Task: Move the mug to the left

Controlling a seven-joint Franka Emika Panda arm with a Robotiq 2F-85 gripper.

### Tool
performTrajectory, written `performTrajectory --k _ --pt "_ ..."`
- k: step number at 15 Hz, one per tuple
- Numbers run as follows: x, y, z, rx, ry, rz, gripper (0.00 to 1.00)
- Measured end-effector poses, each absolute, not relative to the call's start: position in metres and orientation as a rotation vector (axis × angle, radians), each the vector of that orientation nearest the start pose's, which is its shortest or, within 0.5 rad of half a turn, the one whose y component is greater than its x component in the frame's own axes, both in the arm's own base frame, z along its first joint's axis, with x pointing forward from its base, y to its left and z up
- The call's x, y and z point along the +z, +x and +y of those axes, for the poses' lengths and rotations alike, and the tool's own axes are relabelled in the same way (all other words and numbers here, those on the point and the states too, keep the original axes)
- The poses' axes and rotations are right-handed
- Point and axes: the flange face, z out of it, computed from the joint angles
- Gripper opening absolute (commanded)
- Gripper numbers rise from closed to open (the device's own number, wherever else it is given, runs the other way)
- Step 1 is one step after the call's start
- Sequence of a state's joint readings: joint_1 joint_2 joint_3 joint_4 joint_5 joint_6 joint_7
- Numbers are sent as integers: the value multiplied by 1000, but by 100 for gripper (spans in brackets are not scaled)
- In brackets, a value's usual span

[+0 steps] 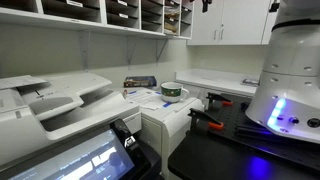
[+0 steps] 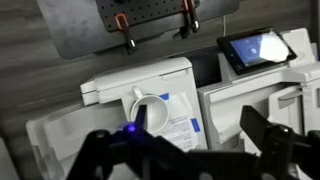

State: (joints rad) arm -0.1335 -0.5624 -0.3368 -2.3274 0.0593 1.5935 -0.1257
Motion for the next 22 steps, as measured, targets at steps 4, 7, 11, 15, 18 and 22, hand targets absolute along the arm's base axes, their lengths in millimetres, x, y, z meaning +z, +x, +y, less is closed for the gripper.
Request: performTrajectory --k 4,7,11,15,18,22 --pt "520 324 -175 182 -2827 406 100" --pt "517 325 -174 183 -2833 411 100" --pt "474 344 -168 91 -2847 521 100" --pt "397 363 -155 78 -2870 626 100" --pt "342 373 -145 163 -2890 690 100" --pt "280 386 -145 232 -2911 788 100"
